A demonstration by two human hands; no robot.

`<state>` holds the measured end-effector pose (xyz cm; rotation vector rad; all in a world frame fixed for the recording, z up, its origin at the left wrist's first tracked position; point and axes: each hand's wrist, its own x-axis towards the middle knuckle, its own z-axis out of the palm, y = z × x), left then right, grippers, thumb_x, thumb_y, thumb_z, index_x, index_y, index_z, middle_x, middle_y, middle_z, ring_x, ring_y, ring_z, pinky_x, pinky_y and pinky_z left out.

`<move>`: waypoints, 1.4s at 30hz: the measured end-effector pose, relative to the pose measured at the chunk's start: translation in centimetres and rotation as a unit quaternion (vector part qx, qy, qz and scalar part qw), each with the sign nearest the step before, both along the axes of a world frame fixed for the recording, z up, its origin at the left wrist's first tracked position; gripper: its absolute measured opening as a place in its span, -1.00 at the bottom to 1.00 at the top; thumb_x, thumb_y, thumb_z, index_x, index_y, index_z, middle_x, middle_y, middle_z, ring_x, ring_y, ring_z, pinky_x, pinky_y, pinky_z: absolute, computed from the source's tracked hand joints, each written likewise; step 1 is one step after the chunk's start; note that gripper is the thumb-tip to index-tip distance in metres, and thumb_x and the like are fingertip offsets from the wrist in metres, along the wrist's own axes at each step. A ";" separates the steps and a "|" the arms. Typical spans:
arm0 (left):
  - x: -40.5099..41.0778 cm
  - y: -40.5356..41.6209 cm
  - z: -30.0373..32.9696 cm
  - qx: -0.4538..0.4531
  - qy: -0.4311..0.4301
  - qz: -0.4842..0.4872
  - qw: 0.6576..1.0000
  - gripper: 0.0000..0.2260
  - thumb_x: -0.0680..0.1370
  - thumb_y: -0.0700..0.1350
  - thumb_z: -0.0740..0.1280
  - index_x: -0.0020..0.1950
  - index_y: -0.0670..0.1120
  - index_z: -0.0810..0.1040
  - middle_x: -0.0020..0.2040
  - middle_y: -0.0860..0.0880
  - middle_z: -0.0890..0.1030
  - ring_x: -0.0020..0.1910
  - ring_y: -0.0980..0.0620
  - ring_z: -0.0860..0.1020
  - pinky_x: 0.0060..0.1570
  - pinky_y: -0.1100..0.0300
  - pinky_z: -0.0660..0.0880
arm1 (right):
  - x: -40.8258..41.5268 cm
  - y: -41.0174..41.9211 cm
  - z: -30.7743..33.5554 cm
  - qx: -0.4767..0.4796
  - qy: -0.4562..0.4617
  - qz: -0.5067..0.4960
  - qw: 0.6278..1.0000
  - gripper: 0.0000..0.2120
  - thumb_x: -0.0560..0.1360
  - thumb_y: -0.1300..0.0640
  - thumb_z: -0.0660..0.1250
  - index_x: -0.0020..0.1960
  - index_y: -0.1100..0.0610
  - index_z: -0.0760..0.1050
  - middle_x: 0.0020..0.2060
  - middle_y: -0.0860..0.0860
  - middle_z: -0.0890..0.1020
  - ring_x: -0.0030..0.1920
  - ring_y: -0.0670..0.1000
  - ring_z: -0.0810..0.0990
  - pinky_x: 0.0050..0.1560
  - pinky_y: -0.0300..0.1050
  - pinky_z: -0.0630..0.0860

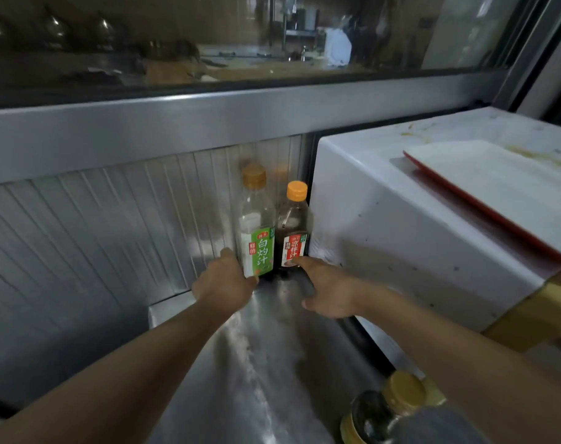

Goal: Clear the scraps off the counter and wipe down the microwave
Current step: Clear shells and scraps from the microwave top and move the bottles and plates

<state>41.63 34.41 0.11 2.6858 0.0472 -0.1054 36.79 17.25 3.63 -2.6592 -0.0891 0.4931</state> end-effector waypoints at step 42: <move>-20.7 -5.9 8.9 -0.104 0.067 -0.212 0.969 -0.46 0.38 -0.02 0.49 0.26 -0.12 0.36 0.13 -0.10 0.50 0.13 -0.09 0.49 0.10 0.03 0.50 | -26.2 -5.0 12.2 0.017 -0.142 -0.205 0.968 -0.34 0.43 0.15 0.41 0.45 0.09 0.23 0.36 0.03 0.39 0.31 0.05 0.41 0.21 -0.15 0.39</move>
